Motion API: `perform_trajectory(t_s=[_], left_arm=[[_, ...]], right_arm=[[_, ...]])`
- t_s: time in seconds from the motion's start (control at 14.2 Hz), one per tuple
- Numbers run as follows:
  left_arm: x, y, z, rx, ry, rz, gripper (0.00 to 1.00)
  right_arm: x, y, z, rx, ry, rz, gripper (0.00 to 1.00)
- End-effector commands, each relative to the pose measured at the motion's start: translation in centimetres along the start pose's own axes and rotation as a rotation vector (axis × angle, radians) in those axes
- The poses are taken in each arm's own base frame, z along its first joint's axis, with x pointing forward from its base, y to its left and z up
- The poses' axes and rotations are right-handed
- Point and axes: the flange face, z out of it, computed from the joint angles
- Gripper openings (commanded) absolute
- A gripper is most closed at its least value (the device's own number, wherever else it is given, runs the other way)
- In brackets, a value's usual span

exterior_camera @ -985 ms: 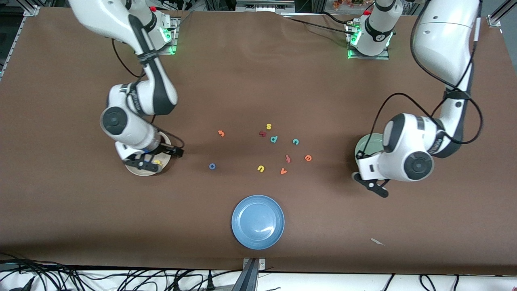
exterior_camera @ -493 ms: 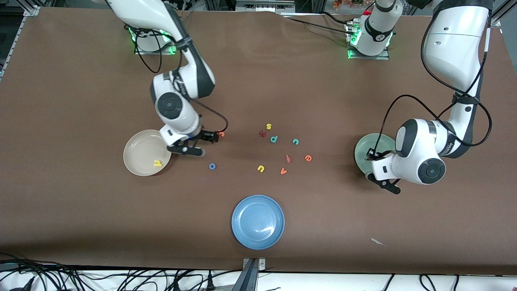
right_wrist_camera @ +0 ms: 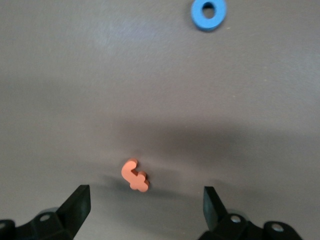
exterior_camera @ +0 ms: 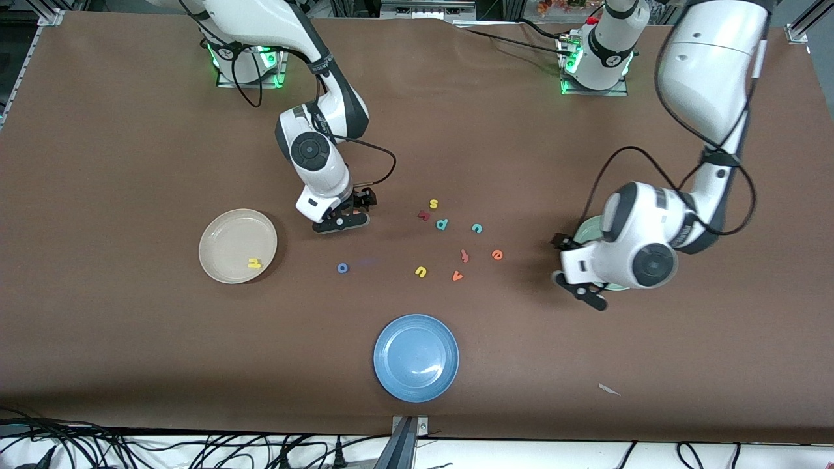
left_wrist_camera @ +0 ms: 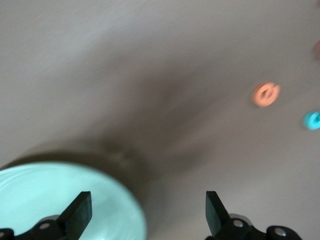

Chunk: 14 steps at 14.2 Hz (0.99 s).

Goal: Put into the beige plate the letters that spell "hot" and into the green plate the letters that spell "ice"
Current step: 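Reach the right gripper to the orange letter while the left gripper reaches the orange e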

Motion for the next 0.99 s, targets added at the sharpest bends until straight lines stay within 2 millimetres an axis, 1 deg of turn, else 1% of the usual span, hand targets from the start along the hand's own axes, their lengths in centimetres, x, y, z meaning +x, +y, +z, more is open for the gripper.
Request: perform_trajectory(t_s=[0.0,0.14,0.21,0.28,0.42,0.49,0.63,0.77,0.84,0.92], left_arm=[[1.5,4.9,-0.2,0.015,0.040,-0.100,1.00],[3.3,8.5,0.4,0.032,0.120,-0.122,1.00],[4.5,10.2,1.7,0.044,0.165,-0.158,1.00],[5.4,11.1,3.3,0.044,0.207,-0.195,1.00],[6.4,11.6,5.2,0.043,0.250,-0.197,1.00],[6.4,11.9,5.7,0.045,0.246,-0.192,1.00],[6.2,11.5,6.0,0.047,0.237,-0.195,1.00],[5.9,11.4,6.5,0.044,0.216,-0.200,1.00],[5.5,11.6,7.1,0.045,0.192,-0.199,0.99],[5.1,11.5,7.1,0.046,0.169,-0.199,0.99]], right_arm=[[-0.6,0.0,0.6,0.002,0.003,-0.074,0.99],[-0.5,0.1,1.5,-0.006,-0.008,-0.116,0.99],[-0.4,0.1,2.2,-0.011,-0.014,-0.127,0.99],[-0.4,0.1,2.7,-0.015,-0.019,-0.129,0.98],[-0.5,-0.2,2.8,-0.017,-0.017,-0.136,0.95],[-0.3,-0.3,2.5,-0.014,-0.011,-0.137,0.92],[-0.1,-0.6,2.4,-0.012,-0.006,-0.135,0.88],[0.0,-1.0,2.5,-0.012,0.004,-0.140,0.78],[0.1,-1.3,2.5,-0.011,0.013,-0.145,0.77],[0.0,-1.5,3.0,-0.014,0.015,-0.149,0.75]])
